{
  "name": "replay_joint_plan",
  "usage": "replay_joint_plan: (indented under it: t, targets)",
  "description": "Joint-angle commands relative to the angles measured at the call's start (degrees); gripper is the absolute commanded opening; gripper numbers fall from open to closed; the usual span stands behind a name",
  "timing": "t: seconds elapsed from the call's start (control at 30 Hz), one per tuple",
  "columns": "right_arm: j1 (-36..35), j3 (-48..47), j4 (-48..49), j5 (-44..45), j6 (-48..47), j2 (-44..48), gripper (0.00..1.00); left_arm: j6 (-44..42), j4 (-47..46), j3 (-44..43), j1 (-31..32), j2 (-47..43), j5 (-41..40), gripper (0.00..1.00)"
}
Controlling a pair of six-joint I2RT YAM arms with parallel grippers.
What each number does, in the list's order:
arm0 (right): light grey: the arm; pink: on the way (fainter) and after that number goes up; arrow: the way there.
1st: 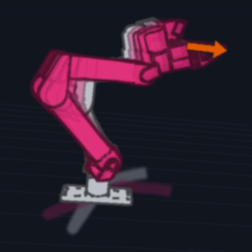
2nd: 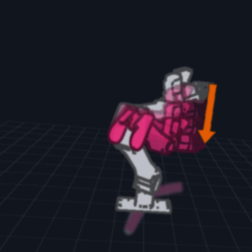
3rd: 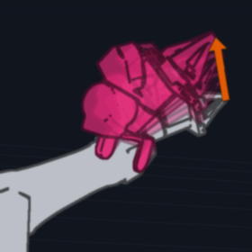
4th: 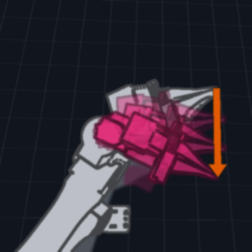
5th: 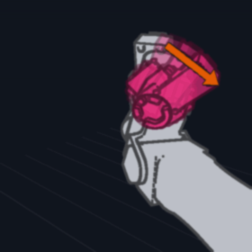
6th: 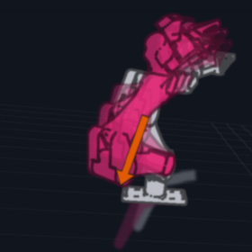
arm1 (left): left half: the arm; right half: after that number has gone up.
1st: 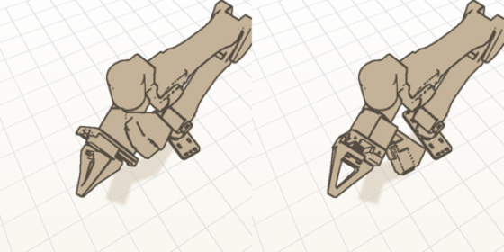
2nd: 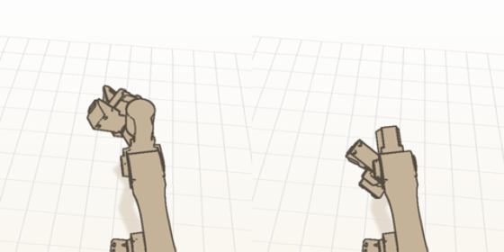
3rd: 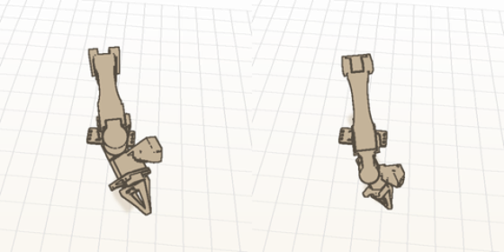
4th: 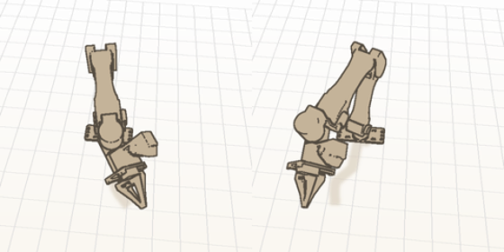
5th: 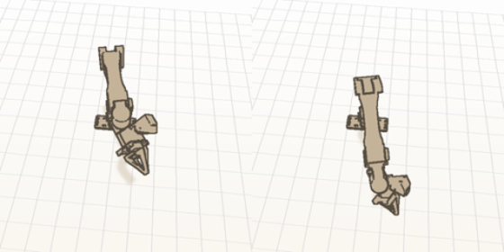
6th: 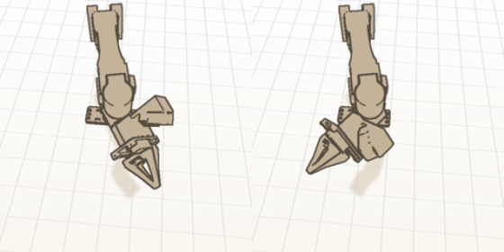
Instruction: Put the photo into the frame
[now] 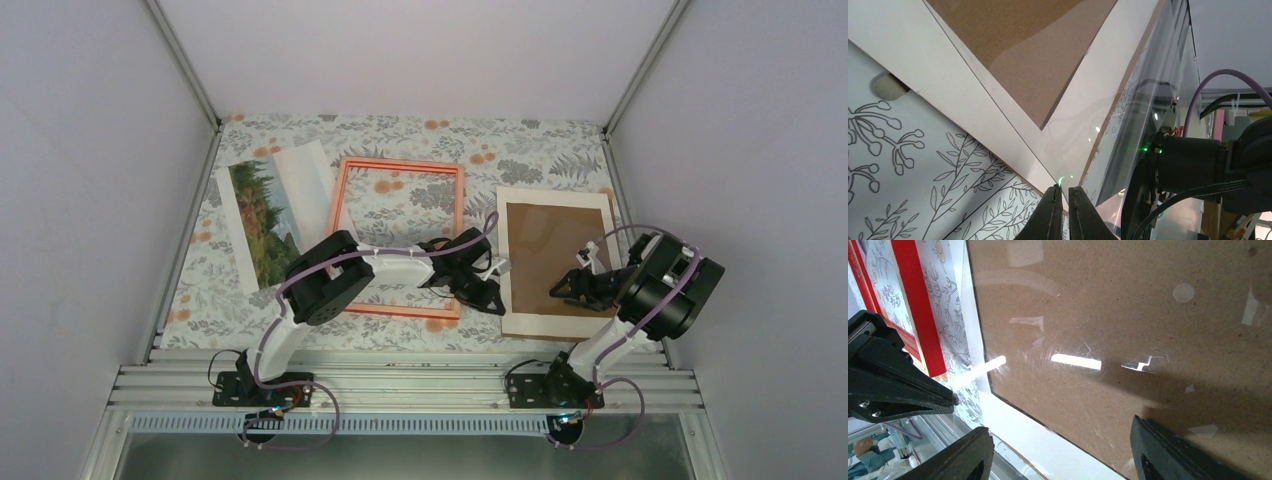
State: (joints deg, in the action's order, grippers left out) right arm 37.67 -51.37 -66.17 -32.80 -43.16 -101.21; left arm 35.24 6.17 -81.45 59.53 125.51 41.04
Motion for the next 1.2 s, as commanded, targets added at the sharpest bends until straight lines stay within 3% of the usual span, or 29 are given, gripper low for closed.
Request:
replay_joint_plan:
  t: [0.0, 0.2, 0.5, 1.0, 1.17]
  targets:
    - [-0.41, 6.24, 17.04, 16.46, 0.65, -6.98, 0.72, 0.79, -4.23, -0.19, 0.27, -1.27, 0.85, 0.07]
    - [-0.4, 5.81, 16.97, 16.36, 0.61, -7.4, 0.72, 1.9, -5.66, -2.4, 0.32, 1.14, 1.5, 0.11]
    - [-0.26, 5.81, 16.74, 16.1, 0.17, -7.5, 0.72, 3.07, -5.64, -6.73, -0.5, 5.44, 1.36, 0.27]
    - [0.03, 6.19, 15.98, 15.39, -0.43, -6.97, 0.73, 5.62, 0.55, -24.25, -1.66, 16.23, -2.0, 0.3]
    - [0.12, 5.93, 15.42, 14.72, -0.36, -6.26, 0.73, 7.4, 0.66, -26.04, -2.13, 17.07, -1.92, 0.25]
